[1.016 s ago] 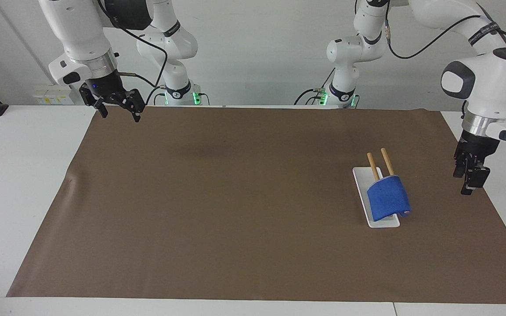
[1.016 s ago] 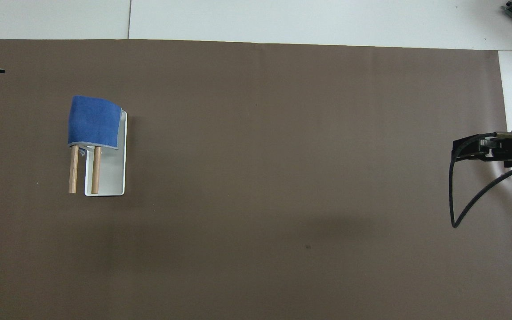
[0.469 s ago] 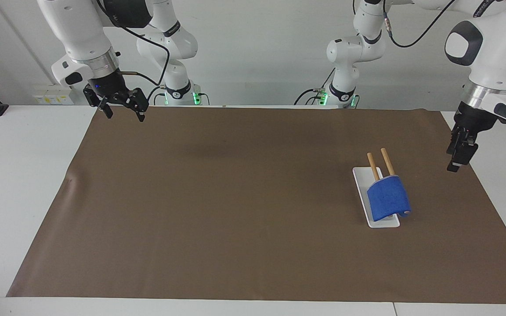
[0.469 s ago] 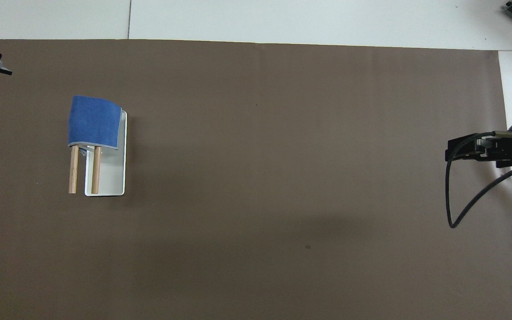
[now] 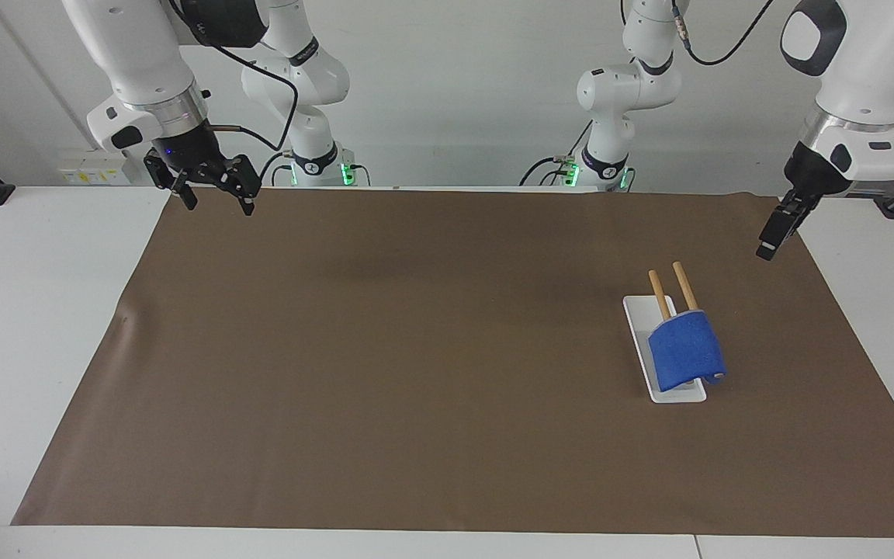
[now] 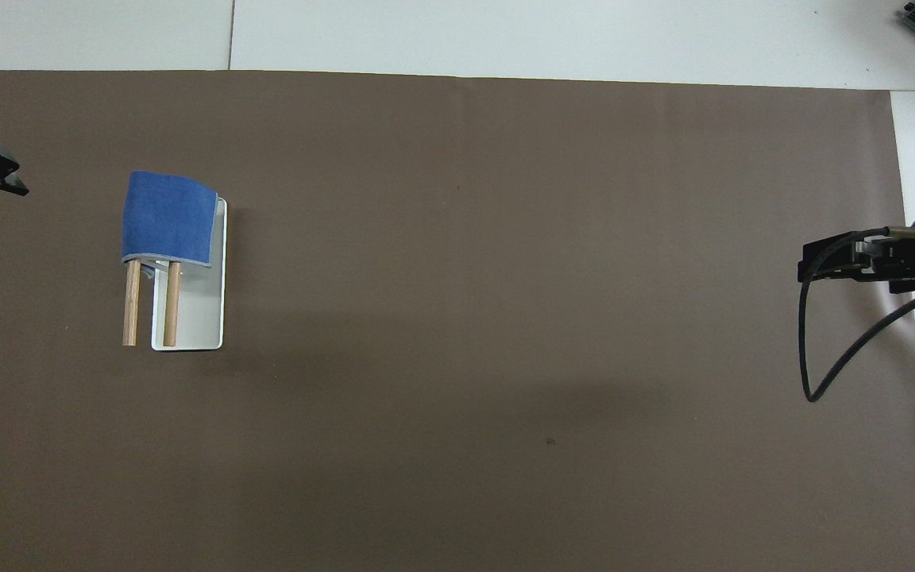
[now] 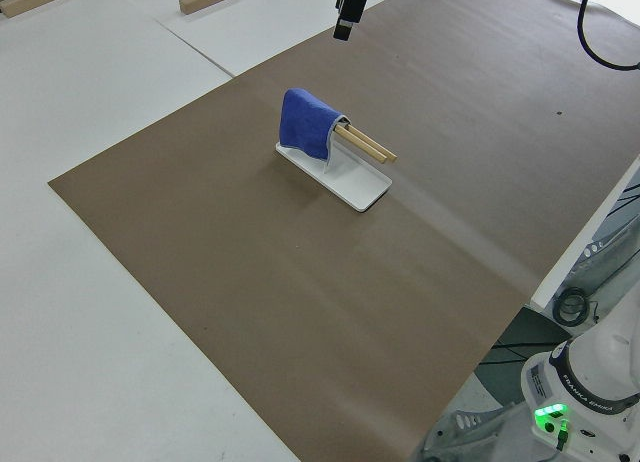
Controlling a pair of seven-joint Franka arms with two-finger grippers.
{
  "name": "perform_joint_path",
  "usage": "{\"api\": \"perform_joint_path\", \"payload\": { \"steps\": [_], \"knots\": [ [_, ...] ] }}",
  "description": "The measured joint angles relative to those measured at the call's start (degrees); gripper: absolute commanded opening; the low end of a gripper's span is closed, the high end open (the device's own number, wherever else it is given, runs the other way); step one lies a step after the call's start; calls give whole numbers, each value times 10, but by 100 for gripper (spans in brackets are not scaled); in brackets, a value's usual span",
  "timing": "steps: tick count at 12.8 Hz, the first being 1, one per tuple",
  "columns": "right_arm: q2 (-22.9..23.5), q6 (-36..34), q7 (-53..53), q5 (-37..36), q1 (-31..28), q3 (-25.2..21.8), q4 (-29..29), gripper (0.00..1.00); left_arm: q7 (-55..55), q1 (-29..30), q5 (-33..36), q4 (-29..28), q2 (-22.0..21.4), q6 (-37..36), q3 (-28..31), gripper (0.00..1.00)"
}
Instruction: Right arm passes towel to left arm to hang
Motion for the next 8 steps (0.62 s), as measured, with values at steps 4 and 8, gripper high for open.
{"api": "perform_joint_path", "payload": {
  "steps": [4, 8],
  "knots": [
    [1, -1, 0, 0, 0, 0, 0, 100, 172, 0, 0, -1, -3, -34, 0, 76],
    [1, -4, 0, 0, 0, 0, 0, 100, 279, -1, 0, -13, -11, -43, 0, 77]
  ]
}}
